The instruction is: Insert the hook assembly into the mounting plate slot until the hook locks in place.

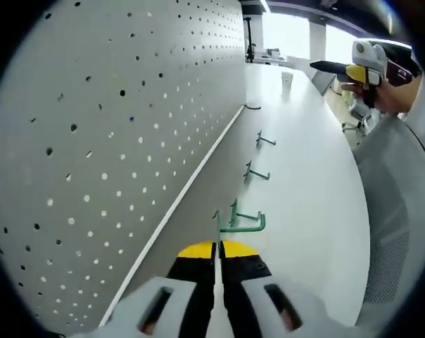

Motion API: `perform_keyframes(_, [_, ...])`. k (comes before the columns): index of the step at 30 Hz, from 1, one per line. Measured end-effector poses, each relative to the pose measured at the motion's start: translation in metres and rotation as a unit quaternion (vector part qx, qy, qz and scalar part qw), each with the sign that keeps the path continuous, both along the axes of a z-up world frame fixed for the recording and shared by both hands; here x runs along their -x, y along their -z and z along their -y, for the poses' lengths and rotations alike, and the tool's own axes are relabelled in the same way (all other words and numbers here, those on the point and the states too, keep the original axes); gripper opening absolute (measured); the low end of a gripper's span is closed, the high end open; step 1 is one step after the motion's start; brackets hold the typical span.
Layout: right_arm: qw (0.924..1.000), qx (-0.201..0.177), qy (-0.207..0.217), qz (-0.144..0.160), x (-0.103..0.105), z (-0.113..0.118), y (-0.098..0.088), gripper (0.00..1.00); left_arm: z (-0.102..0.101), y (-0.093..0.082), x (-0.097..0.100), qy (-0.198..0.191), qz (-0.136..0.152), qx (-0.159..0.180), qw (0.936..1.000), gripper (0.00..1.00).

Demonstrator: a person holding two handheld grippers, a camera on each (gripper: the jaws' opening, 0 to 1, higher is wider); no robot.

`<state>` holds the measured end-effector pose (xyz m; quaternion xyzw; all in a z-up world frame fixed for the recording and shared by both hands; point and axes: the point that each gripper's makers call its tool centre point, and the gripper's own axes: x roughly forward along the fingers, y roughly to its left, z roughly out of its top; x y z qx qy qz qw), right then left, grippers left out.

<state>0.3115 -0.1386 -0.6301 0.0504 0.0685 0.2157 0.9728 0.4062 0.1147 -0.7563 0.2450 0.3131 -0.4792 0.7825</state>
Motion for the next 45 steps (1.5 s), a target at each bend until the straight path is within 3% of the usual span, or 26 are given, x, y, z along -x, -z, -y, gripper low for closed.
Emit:
perform_keyframes(9, [0.9999,-0.006,0.007,0.010,0.005,0.004,-0.009,0.61,0.007,-0.013,0.006,-0.021,-0.003,0.032,0.9993,0.01])
perform_keyframes(19, [0.9997,-0.015,0.011,0.014,0.012,0.005,-0.012,0.61,0.019,-0.037,0.010,-0.040,0.015,0.069,0.9967,0.01])
perform_keyframes(21, [0.9997,-0.017,0.011,0.015,0.013,0.004,-0.012,0.61,0.025,-0.043,0.012,-0.034,0.031,0.074,0.9962,0.01])
perform_keyframes(22, [0.9997,-0.017,0.010,0.015,0.014,0.004,-0.012,0.61,0.026,-0.049,0.009,-0.033,0.054,0.079,0.9948,0.01])
perform_keyframes(25, [0.9997,-0.017,0.009,0.014,0.015,0.003,-0.012,0.61,0.032,-0.064,0.009,-0.057,0.057,0.116,0.9900,0.01])
perform_keyframes(45, [0.9994,-0.022,0.004,0.026,0.018,0.002,-0.023,0.60,0.053,-0.101,0.034,-0.061,0.084,0.177,0.9788,0.02])
